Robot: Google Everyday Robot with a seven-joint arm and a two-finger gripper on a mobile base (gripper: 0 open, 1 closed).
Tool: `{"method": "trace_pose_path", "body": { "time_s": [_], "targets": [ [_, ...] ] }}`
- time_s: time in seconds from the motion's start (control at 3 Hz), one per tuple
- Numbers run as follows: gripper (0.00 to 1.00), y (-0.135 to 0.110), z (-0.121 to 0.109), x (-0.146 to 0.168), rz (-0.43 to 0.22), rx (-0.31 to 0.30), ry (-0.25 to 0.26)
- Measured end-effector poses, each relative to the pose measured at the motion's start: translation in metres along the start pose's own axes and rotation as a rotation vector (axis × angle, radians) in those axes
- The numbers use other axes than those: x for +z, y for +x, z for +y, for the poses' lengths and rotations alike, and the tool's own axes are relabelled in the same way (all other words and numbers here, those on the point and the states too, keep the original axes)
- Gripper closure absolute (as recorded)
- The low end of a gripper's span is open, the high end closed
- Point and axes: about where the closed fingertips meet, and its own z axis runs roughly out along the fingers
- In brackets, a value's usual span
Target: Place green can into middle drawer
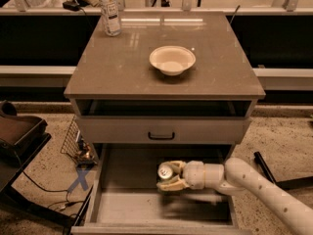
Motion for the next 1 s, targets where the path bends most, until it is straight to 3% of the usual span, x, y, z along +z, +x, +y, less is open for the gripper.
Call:
{"method": "trace_pose_path", "body": {
  "time_s": [0.67, 1.0],
  "targets": [
    [0.99, 0.064, -0.002, 0.071, -0.050, 0.017, -0.077],
    [0.77, 0.062, -0.001, 0.071, -0.050, 0.015, -0.077]
  ]
}}
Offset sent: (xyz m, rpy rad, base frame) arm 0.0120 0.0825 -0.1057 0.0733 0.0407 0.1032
